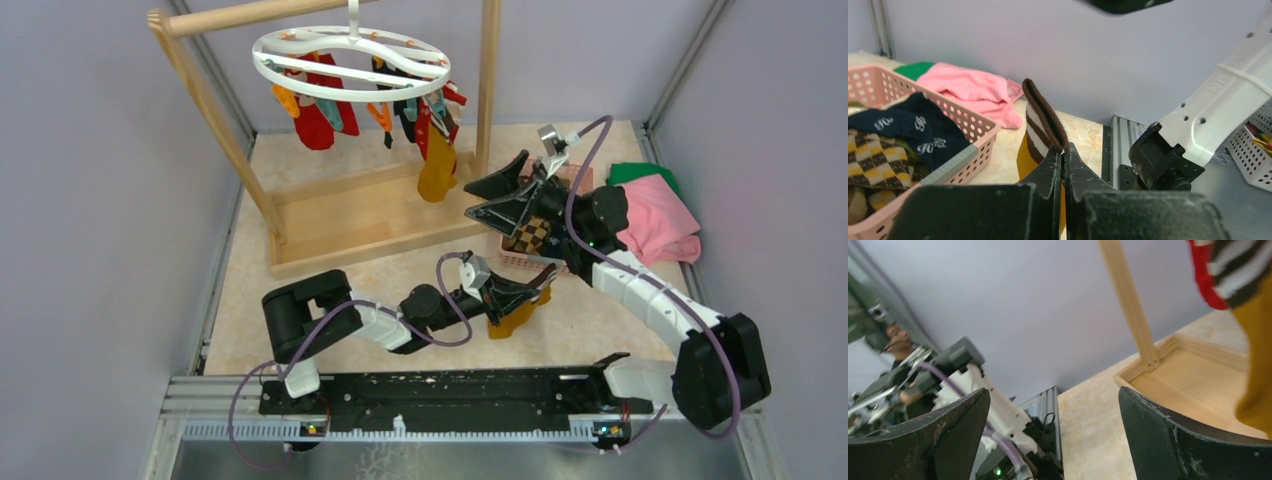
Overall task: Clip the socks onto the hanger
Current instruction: Open the clamp at the hanger.
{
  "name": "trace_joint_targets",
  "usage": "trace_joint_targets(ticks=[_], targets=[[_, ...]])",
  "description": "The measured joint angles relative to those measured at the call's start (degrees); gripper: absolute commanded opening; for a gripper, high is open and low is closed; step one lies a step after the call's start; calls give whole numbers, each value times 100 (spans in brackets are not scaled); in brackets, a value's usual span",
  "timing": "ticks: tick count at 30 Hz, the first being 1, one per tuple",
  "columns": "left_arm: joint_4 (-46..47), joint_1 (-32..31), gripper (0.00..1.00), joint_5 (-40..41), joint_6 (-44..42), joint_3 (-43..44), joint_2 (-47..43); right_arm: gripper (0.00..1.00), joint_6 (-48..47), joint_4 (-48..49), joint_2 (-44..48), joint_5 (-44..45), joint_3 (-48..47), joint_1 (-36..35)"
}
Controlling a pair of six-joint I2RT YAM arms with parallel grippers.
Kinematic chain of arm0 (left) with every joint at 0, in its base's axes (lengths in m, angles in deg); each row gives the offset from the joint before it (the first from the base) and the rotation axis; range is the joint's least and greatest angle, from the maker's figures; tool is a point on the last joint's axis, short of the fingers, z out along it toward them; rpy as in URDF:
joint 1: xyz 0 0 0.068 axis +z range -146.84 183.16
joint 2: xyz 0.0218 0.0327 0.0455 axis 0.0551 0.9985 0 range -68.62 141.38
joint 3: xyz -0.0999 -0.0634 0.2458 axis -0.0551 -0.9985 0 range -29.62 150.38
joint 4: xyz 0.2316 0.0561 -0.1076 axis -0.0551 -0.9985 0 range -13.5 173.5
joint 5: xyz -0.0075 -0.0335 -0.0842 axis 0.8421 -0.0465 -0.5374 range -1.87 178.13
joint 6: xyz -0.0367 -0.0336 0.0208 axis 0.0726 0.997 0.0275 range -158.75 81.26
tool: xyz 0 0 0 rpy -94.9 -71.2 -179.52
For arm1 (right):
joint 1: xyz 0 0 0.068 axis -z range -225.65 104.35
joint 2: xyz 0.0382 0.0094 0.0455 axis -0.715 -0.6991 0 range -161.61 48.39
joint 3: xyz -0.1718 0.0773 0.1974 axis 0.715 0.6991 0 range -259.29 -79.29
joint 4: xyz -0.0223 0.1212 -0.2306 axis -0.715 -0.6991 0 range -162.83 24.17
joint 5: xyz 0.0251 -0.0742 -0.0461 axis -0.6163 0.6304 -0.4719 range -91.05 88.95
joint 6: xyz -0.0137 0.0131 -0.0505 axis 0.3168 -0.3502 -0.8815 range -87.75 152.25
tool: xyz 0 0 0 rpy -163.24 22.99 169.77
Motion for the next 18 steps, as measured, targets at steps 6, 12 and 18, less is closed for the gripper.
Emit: trace_joint_targets(ticks=[6, 12, 18], targets=[[50, 11, 0, -400, -551, -280, -584, 99, 1121, 2243, -575, -616, -61, -118], [111, 15, 0, -424, -1097, -1045, -1547, 99, -424, -26, -310, -411, -1078, -236], [-389, 70, 0, 116, -1357, -1530, -2968, 94, -3342, -2583, 691, 1064, -1786, -658]])
